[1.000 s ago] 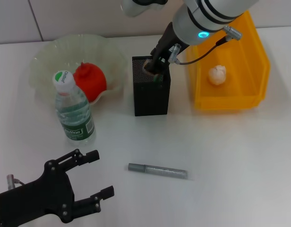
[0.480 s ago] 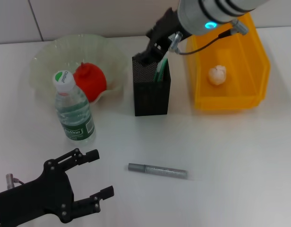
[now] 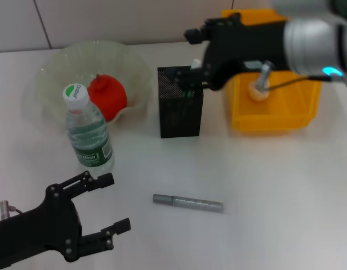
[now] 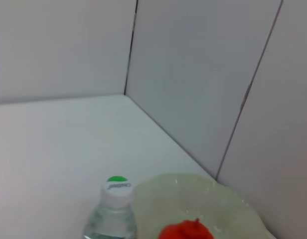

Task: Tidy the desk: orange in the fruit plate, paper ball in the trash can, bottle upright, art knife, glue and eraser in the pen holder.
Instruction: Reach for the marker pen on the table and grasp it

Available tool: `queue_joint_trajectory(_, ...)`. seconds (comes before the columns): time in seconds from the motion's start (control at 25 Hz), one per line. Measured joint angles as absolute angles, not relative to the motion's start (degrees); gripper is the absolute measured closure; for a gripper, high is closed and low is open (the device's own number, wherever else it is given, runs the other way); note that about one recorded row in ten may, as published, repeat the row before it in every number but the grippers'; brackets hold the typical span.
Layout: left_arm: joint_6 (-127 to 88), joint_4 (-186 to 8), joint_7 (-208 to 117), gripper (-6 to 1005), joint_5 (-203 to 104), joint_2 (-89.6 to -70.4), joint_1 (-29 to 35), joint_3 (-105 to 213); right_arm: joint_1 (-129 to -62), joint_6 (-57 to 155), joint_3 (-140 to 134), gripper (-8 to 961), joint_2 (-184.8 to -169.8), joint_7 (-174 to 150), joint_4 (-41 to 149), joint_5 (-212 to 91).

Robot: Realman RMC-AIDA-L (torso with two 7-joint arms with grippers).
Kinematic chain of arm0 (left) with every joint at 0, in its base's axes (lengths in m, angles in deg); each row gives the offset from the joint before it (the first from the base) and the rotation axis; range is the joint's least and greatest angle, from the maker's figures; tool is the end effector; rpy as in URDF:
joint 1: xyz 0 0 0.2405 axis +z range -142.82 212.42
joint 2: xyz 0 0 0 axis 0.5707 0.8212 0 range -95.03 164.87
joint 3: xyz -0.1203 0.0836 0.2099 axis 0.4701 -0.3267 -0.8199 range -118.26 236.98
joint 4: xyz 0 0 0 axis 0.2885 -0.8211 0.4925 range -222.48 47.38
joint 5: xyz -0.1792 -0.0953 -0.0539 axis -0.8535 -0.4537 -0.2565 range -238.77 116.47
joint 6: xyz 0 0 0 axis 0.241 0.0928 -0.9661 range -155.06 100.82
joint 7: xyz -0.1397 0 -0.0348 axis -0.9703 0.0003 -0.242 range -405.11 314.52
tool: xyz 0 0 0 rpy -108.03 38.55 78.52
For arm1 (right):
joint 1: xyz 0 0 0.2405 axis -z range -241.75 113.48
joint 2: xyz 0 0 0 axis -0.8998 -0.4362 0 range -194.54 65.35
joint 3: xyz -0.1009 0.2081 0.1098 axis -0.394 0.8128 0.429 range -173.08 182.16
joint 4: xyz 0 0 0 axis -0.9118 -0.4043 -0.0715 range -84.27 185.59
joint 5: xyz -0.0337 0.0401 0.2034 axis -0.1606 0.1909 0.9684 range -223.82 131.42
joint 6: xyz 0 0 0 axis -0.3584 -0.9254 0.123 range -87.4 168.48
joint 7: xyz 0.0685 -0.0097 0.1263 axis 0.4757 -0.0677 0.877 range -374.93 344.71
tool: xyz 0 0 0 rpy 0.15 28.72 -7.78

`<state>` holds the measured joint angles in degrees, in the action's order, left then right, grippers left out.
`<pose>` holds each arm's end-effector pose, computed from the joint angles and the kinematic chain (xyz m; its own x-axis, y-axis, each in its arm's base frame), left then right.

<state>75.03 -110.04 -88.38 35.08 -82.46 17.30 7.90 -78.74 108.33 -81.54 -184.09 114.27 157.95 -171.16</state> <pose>-0.2903 0.2277 -0.0232 0.7282 0.0224 0.6850 0.2093 -0.9590 -0.1911 0.0969 0.3167 0.0387 0.9610 -0.1091 -0.2541 -0.2288 -0.8295 -0.5095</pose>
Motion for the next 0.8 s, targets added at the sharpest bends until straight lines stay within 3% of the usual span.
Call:
queue_joint_trajectory(0.04,75.03,-110.04,-88.38,198,35.08,-82.46,17.30,7.90,-78.74,108.33,-81.54,206,-184.09,114.27,157.95,-171.16)
queue_joint_trajectory(0.28,75.62,-114.01,-91.45,198,35.08,-82.44,17.25,8.12,-63.65,110.47,-77.60,212,-184.17,94.69,155.11,-149.22)
queue_joint_trajectory(0.4,75.04,-118.29,-95.35,198,35.34,-82.82,16.66,7.96,-58.44,120.79,-72.41,214,-184.15,76.74,143.77,-134.50)
queue_joint_trajectory(0.64,74.62,-124.37,-101.95,198,36.88,-82.68,14.74,7.31,-57.47,134.01,-61.88,217,-184.05,59.75,121.52,-126.82)
queue_joint_trajectory(0.8,74.28,-131.26,-108.83,198,41.09,-83.29,12.23,7.18,-60.68,145.78,-46.18,218,-183.52,44.41,99.99,-129.07)
